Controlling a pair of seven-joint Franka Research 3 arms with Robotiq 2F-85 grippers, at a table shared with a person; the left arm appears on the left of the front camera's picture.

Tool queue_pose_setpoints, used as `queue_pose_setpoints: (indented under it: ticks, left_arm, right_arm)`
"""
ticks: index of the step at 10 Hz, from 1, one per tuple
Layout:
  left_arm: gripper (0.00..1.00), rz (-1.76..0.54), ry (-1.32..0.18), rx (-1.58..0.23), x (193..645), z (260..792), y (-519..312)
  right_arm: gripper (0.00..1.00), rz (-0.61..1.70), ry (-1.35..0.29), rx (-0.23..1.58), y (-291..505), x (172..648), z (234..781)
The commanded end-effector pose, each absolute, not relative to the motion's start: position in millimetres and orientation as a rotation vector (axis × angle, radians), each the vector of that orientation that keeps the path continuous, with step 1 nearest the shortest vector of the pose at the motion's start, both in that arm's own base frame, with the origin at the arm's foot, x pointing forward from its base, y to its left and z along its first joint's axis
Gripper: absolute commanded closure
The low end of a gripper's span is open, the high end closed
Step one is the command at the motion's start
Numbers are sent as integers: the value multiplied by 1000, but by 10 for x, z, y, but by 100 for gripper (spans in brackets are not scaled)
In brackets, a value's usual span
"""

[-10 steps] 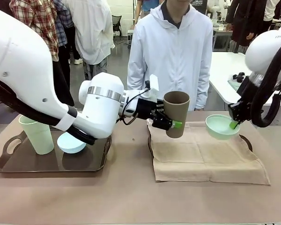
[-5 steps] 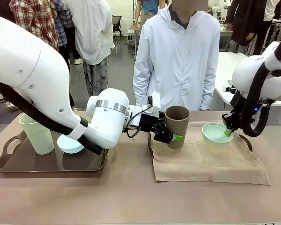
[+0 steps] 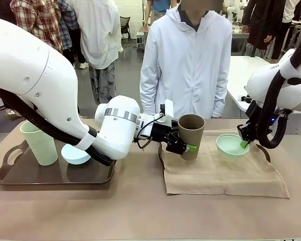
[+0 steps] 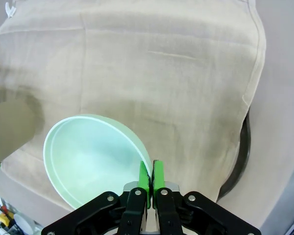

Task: Set up a tray with a mat and arrange the tableware.
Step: Place the Picnic Bowl and Reusable plastic cup back onto the Handle tray in front of the human's position.

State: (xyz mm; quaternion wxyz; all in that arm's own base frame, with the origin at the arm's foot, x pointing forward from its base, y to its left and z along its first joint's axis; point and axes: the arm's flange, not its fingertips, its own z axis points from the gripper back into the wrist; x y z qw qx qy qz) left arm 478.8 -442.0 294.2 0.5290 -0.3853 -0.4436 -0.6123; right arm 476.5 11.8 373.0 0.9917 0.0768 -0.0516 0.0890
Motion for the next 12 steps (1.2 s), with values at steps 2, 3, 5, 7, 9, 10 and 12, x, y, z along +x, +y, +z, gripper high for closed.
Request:
queue_pose_setpoints:
  ticks: [2, 3, 5, 7, 9, 10, 12]
  left_arm:
    - [15, -1458, -1063, -912, 4827, 2931, -4424]
    - [15, -1458, -1061, -906, 4848, 2896, -4440]
    - [15, -1468, -1054, -898, 4855, 2882, -4484]
    - [15, -1463, -1042, -902, 4890, 2842, -4504]
    - [15, -1449, -1023, -903, 4915, 2793, -4513]
    - [15, -1442, -1019, -909, 4921, 2774, -4515]
    - [15, -1426, -1005, -912, 4933, 2752, -4520]
  right_arm:
    - [96, 175, -91, 166, 126, 4810, 3648]
    - [96, 183, -85, 174, 137, 4838, 3605]
    - [96, 180, -71, 164, 153, 4889, 3526]
    - [96, 181, -56, 159, 165, 4922, 3460]
    - [96, 179, -48, 156, 155, 4954, 3416]
    - [96, 178, -42, 153, 145, 4959, 3399]
    - [92, 182, -41, 154, 132, 4961, 3400]
